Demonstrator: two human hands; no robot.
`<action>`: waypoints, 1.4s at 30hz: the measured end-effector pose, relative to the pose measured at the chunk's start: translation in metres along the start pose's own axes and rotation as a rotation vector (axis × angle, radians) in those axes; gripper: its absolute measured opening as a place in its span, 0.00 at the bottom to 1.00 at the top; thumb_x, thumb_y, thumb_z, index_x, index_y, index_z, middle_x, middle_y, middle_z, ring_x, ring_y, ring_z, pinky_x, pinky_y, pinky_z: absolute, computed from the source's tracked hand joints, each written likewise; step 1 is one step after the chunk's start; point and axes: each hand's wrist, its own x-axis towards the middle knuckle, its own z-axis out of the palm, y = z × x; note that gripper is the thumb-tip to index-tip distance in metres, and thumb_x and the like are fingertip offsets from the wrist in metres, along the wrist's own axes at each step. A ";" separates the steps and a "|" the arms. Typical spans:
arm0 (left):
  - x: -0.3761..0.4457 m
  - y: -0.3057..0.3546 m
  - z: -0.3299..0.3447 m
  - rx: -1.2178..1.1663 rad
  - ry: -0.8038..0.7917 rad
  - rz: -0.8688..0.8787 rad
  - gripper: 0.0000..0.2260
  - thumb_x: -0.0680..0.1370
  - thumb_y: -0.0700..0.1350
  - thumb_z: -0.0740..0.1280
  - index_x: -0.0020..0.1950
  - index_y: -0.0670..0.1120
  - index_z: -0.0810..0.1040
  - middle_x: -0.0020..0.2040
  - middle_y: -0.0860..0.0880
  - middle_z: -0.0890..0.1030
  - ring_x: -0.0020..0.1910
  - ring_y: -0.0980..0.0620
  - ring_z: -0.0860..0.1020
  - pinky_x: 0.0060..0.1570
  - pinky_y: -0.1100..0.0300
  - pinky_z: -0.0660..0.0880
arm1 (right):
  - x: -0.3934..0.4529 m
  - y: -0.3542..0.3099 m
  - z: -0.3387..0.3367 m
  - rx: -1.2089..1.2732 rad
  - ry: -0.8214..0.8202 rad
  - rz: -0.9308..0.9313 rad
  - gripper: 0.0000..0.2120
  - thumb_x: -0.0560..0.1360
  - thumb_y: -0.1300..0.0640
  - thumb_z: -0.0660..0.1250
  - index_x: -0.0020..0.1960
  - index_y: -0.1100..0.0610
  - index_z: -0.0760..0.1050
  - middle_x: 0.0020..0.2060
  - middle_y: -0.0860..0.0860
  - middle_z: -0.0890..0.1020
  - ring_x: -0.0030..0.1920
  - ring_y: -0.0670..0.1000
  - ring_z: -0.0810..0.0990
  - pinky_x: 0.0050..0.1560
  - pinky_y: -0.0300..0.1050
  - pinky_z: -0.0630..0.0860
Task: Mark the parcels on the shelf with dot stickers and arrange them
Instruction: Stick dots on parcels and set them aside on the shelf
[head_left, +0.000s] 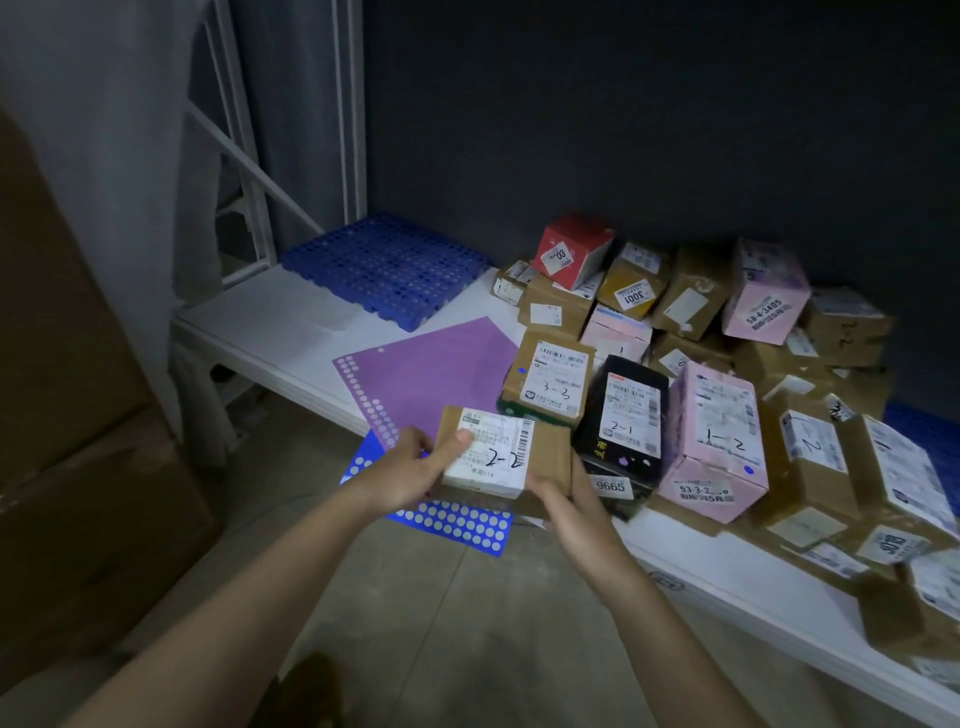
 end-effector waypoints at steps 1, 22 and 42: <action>0.005 -0.003 0.003 0.003 0.012 -0.008 0.28 0.74 0.69 0.55 0.59 0.47 0.65 0.55 0.48 0.77 0.53 0.49 0.78 0.54 0.50 0.75 | 0.003 0.003 0.001 -0.034 0.014 0.003 0.20 0.80 0.52 0.60 0.68 0.37 0.60 0.56 0.33 0.73 0.52 0.29 0.71 0.52 0.29 0.68; 0.069 -0.041 0.000 0.119 0.348 0.080 0.17 0.80 0.47 0.62 0.68 0.46 0.72 0.64 0.43 0.73 0.65 0.45 0.70 0.62 0.58 0.65 | 0.096 0.013 0.009 -1.112 0.643 -0.340 0.16 0.72 0.53 0.72 0.55 0.60 0.77 0.57 0.64 0.75 0.53 0.64 0.72 0.49 0.58 0.71; 0.080 -0.057 -0.005 0.278 0.602 0.106 0.15 0.78 0.45 0.64 0.65 0.45 0.74 0.64 0.43 0.72 0.63 0.42 0.67 0.63 0.56 0.61 | 0.086 0.033 0.070 -0.911 0.271 -0.678 0.12 0.71 0.58 0.62 0.48 0.58 0.83 0.51 0.53 0.82 0.53 0.54 0.74 0.51 0.48 0.71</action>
